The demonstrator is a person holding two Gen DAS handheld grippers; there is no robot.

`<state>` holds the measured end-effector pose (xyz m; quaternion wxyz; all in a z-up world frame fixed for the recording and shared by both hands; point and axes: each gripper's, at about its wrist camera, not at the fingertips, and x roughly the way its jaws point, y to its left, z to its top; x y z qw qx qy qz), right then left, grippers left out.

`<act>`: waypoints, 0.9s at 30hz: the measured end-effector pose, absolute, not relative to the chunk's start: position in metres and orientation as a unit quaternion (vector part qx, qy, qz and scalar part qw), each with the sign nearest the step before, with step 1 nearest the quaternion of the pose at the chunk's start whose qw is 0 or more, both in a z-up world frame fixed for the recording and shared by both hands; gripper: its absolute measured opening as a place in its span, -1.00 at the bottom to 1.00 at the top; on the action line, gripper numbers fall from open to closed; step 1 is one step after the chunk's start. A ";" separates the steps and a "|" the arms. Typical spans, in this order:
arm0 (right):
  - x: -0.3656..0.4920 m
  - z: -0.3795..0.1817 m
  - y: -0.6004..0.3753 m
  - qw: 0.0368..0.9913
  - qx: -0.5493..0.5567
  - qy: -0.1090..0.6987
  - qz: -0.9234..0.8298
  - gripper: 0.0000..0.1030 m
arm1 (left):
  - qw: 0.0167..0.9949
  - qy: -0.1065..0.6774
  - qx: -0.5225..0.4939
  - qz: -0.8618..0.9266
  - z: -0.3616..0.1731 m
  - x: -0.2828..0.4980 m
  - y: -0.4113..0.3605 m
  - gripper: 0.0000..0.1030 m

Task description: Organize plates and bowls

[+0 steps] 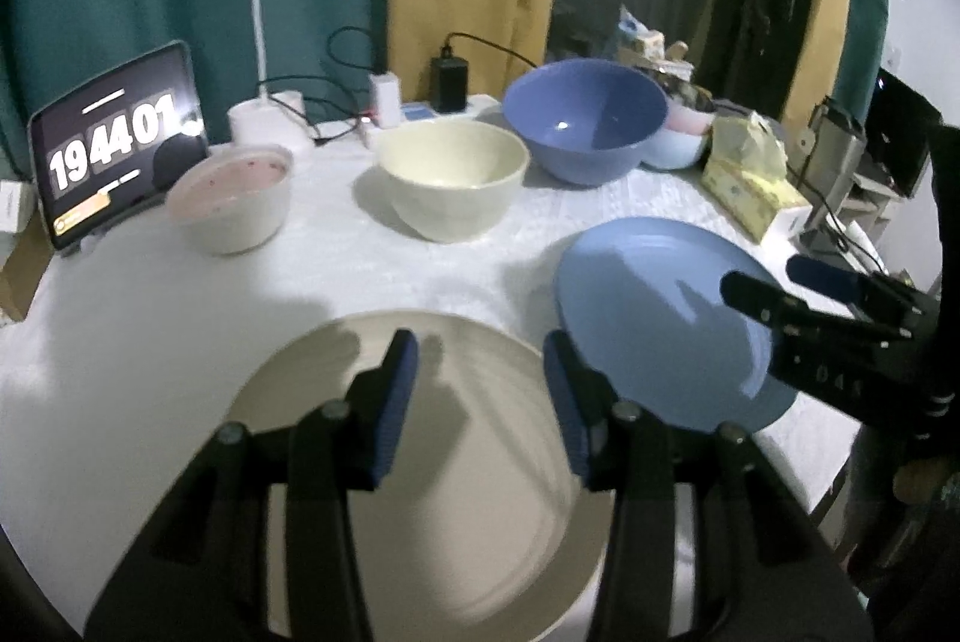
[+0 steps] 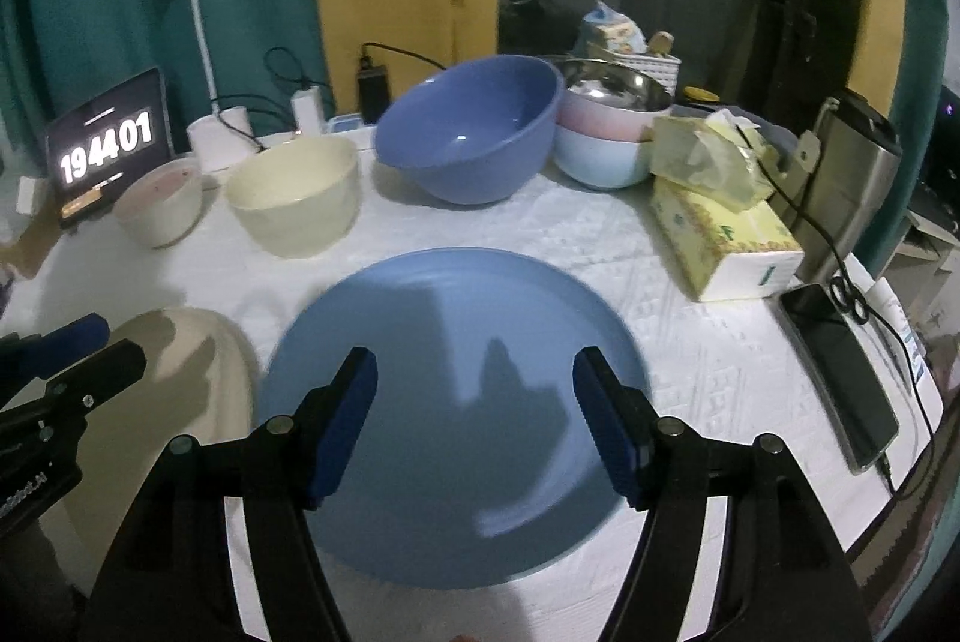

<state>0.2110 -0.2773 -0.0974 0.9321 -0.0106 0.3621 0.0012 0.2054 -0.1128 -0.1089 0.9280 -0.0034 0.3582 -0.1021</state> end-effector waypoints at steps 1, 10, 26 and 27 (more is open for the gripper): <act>0.210 -0.097 -0.274 0.932 -0.012 0.362 0.004 0.38 | 0.929 0.357 -0.006 -0.099 -0.108 0.204 -0.107 -0.10; 0.204 -0.094 -0.235 0.931 -0.026 0.363 0.029 0.38 | 0.931 0.355 -0.034 -0.080 -0.110 0.191 -0.068 0.22; 0.193 -0.114 -0.189 0.921 -0.036 0.383 0.061 0.38 | 0.929 0.366 -0.045 -0.042 -0.131 0.175 -0.017 0.23; 0.192 -0.117 -0.186 0.920 -0.036 0.385 0.063 0.38 | 0.928 0.367 -0.046 -0.040 -0.133 0.174 -0.014 0.23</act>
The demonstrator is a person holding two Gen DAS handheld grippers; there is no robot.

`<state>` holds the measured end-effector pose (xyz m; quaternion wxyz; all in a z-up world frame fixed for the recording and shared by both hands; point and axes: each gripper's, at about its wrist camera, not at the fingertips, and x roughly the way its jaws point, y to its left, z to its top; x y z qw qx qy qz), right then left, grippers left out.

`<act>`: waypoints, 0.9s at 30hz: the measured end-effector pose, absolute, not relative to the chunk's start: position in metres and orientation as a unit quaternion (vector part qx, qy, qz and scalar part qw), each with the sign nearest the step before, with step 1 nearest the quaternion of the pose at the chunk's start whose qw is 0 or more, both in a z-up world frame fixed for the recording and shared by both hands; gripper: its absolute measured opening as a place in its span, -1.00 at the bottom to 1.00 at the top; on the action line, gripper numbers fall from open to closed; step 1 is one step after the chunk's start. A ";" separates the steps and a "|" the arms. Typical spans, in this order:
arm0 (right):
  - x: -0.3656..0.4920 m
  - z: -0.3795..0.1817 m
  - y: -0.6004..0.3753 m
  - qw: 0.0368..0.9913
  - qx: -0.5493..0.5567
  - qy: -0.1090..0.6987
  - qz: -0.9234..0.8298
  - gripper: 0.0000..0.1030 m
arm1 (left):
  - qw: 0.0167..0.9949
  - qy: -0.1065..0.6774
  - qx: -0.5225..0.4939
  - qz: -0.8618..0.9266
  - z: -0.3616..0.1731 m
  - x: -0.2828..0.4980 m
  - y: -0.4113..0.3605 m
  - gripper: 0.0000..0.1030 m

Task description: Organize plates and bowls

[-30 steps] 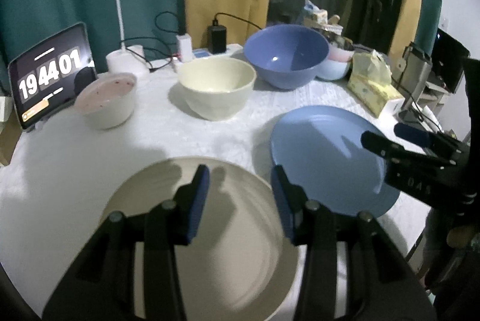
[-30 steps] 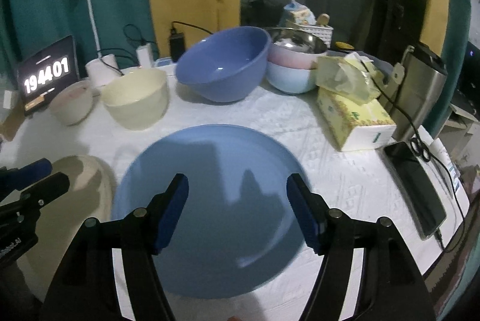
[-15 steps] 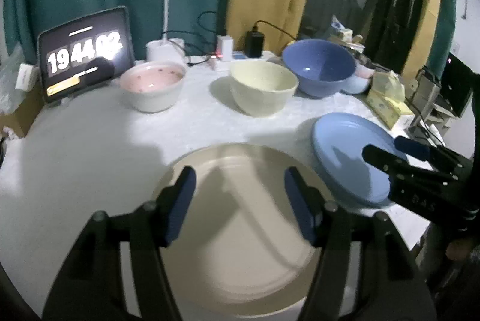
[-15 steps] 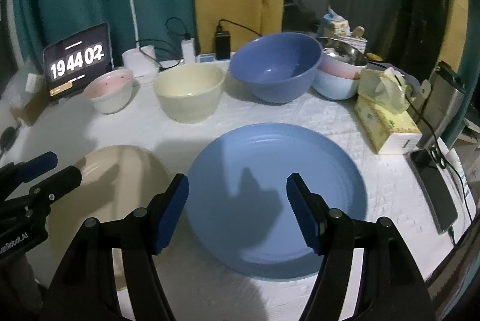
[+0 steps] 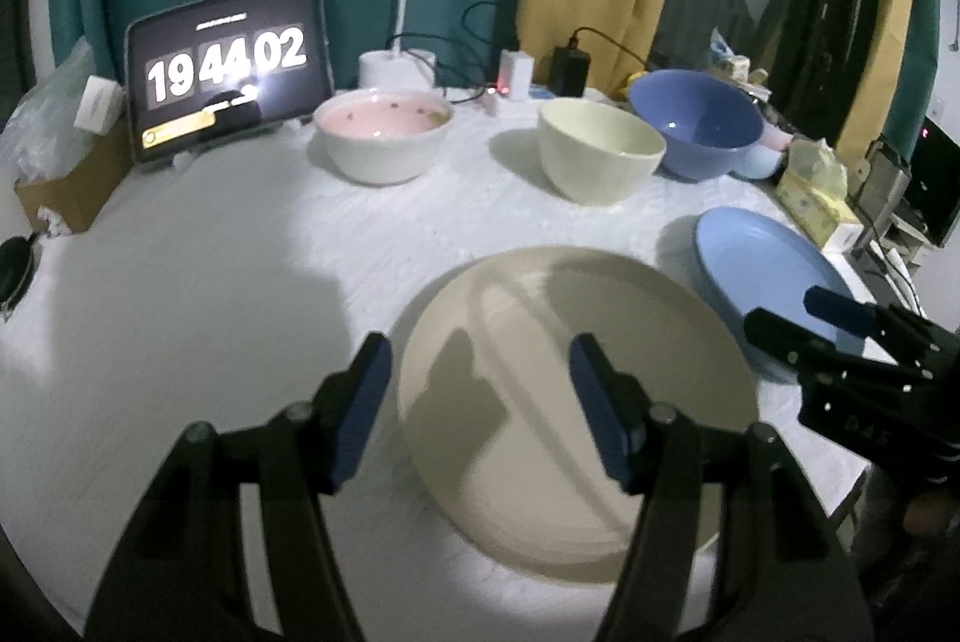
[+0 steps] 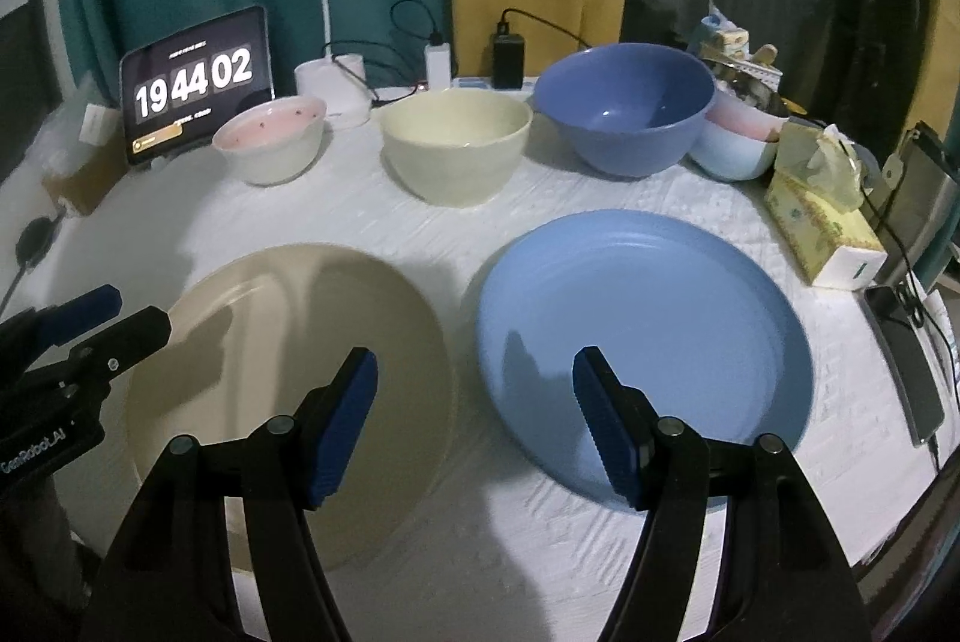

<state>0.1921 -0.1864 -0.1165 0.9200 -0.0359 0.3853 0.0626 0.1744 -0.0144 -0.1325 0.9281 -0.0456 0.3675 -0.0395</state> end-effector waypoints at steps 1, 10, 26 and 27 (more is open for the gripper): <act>0.191 -0.118 -0.185 0.919 -0.036 0.386 0.064 0.38 | 0.928 0.369 -0.046 -0.037 -0.134 0.173 -0.012 0.23; 0.181 -0.132 -0.173 0.915 -0.037 0.396 0.072 0.38 | 0.921 0.385 -0.046 -0.021 -0.153 0.164 0.001 0.23; 0.177 -0.160 -0.176 0.899 -0.015 0.431 0.082 0.15 | 0.909 0.414 -0.034 -0.014 -0.176 0.160 -0.005 0.22; 0.178 -0.161 -0.175 0.897 -0.014 0.433 0.083 0.10 | 0.909 0.415 -0.034 -0.015 -0.177 0.161 -0.005 0.22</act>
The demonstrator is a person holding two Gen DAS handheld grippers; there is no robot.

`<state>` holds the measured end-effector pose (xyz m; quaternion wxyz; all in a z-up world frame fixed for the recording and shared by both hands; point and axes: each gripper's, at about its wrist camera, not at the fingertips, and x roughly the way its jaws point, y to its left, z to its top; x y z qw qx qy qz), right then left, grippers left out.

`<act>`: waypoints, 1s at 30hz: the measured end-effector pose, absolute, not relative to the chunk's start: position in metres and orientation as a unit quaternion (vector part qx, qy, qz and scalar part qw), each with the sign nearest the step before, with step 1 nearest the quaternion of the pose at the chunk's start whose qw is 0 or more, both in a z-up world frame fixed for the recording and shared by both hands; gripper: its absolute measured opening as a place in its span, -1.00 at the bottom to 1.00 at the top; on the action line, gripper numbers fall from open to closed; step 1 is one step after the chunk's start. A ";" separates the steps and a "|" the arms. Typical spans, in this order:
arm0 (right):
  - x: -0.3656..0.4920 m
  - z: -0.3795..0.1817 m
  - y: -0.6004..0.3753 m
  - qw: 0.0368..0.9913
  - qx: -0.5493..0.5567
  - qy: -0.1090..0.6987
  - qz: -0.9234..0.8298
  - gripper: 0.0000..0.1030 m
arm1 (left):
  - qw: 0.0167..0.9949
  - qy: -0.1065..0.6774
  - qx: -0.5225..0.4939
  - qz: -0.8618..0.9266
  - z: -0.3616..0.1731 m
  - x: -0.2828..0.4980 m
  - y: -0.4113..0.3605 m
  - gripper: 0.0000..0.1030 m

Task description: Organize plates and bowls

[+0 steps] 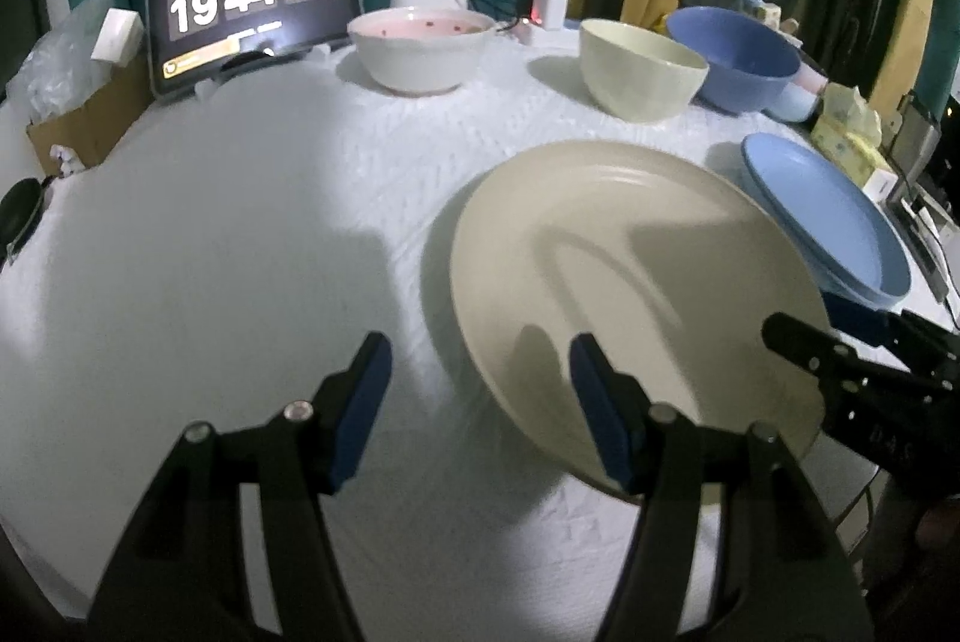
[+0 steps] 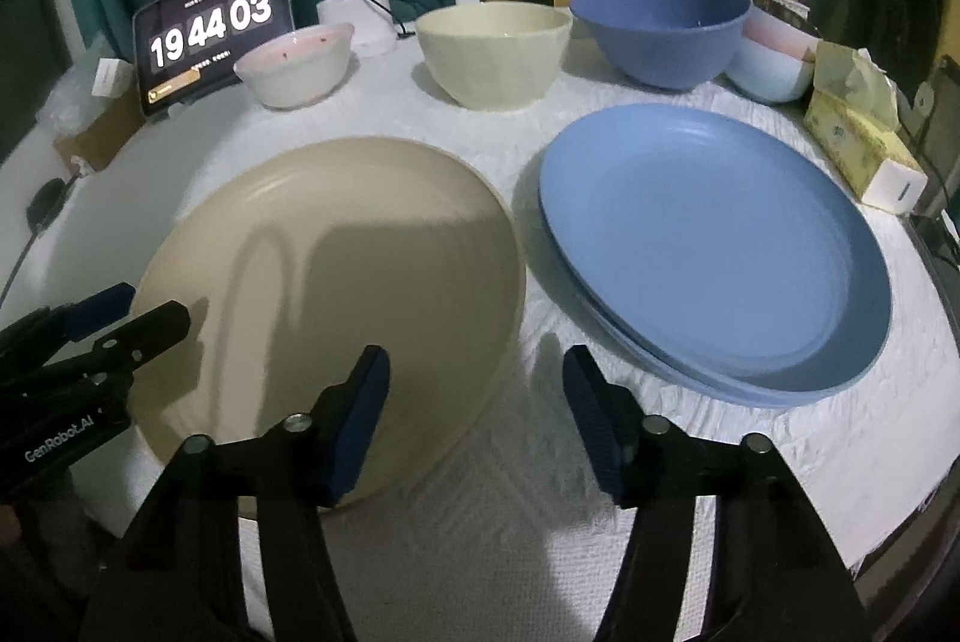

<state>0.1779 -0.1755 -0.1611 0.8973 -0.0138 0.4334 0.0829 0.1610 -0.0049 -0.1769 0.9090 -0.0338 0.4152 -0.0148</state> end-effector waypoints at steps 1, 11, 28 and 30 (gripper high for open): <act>0.179 -0.161 -0.175 0.897 -0.013 0.435 0.085 0.01 | 0.908 0.416 -0.033 -0.016 -0.178 0.162 -0.005 0.22; 0.177 -0.162 -0.167 0.898 -0.023 0.430 0.091 -0.36 | 0.908 0.418 -0.016 -0.030 -0.183 0.164 -0.012 -0.07; 0.165 -0.142 -0.161 0.907 -0.036 0.407 0.098 -0.42 | 0.915 0.401 -0.007 -0.032 -0.167 0.147 -0.012 -0.25; 0.163 -0.136 -0.161 0.910 -0.037 0.402 0.098 -0.42 | 0.917 0.397 -0.009 -0.033 -0.162 0.146 -0.011 -0.25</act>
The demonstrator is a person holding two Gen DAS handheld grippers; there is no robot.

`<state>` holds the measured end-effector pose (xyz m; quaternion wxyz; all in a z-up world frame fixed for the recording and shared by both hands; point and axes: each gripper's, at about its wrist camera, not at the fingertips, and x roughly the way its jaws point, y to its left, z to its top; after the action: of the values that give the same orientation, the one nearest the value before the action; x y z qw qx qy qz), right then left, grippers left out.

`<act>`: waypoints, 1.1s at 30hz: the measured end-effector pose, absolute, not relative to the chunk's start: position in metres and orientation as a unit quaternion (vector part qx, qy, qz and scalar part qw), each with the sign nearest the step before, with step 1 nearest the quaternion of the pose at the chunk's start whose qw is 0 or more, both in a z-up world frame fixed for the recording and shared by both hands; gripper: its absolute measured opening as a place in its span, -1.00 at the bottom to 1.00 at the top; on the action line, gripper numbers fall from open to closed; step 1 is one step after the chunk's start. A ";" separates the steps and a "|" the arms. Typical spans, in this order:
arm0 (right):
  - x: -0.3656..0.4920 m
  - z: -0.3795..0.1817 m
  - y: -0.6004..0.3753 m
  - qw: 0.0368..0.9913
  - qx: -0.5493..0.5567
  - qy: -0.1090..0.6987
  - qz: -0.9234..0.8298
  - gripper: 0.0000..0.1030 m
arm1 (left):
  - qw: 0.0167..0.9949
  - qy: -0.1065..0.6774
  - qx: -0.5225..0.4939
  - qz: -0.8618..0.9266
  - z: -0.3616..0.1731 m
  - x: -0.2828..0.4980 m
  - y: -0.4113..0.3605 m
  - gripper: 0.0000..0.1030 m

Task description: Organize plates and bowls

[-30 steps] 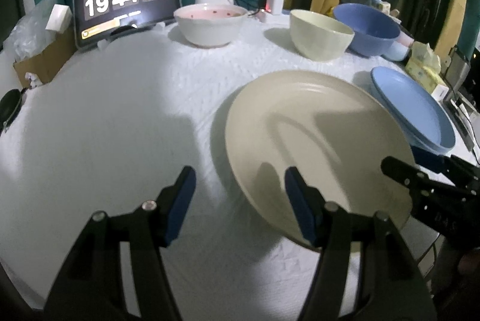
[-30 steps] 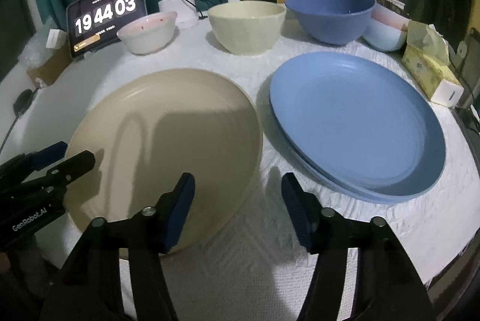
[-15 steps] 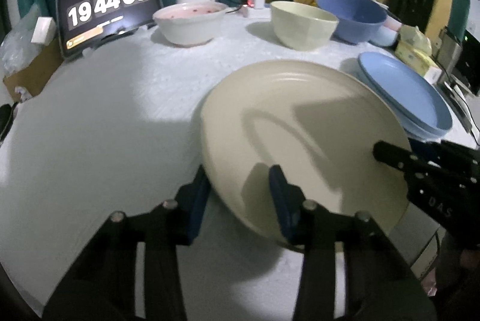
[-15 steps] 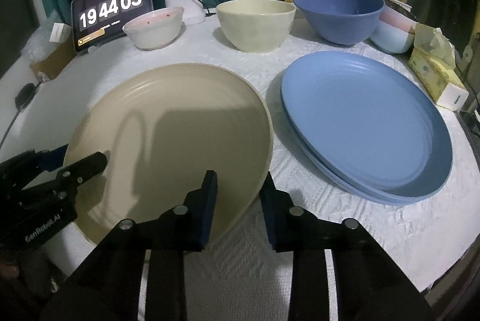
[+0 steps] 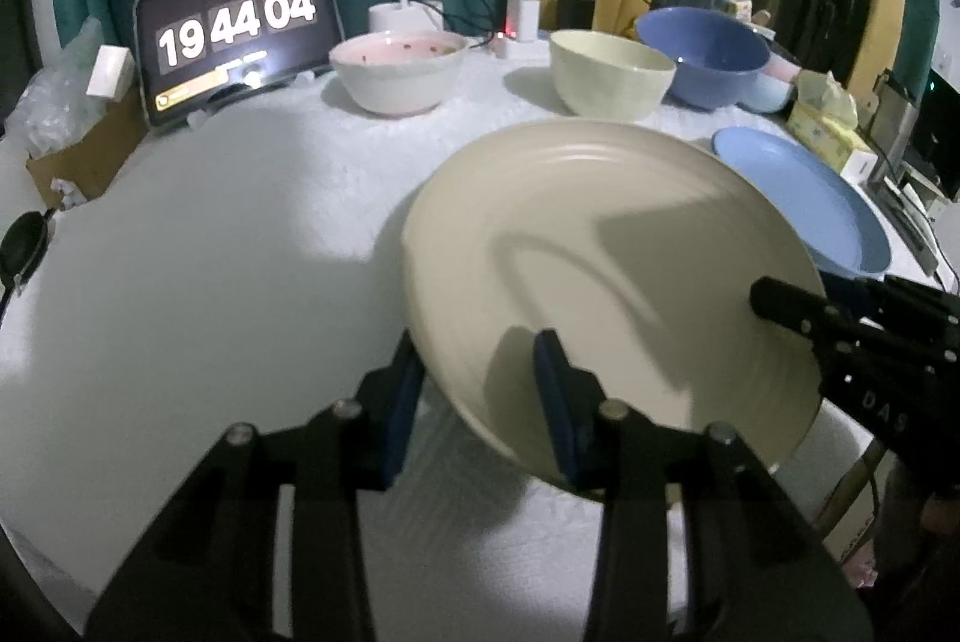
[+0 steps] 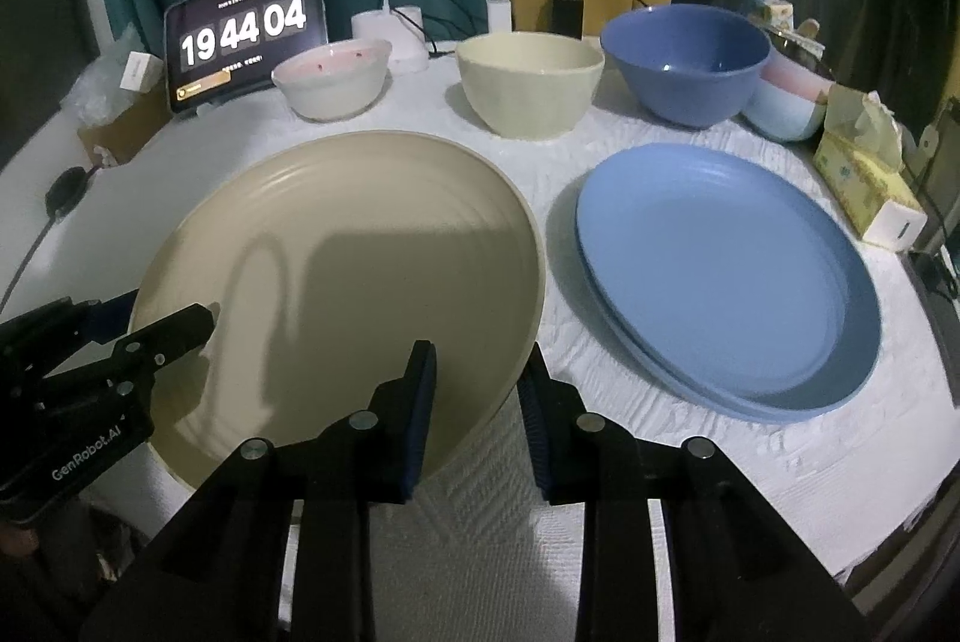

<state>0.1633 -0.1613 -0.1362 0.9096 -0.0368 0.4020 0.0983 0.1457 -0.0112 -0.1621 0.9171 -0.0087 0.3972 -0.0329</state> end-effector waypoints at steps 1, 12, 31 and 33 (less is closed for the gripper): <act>0.163 -0.134 -0.162 0.911 -0.037 0.400 0.098 -0.42 | 0.919 0.393 -0.008 -0.033 -0.159 0.145 -0.011 -0.25; 0.163 -0.108 -0.177 0.922 -0.027 0.376 0.089 -0.42 | 0.927 0.373 -0.004 -0.046 -0.132 0.147 -0.023 -0.25; 0.175 -0.093 -0.237 0.930 0.005 0.360 0.070 -0.42 | 0.928 0.364 0.021 -0.068 -0.109 0.170 -0.079 -0.25; 0.177 -0.093 -0.244 0.931 0.009 0.360 0.068 -0.42 | 0.928 0.365 0.025 -0.070 -0.108 0.174 -0.087 -0.25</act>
<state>0.1771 -0.2442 -0.0931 0.9305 0.0085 0.3599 0.0676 0.1738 -0.0872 -0.1081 0.9279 0.0247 0.3654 -0.0702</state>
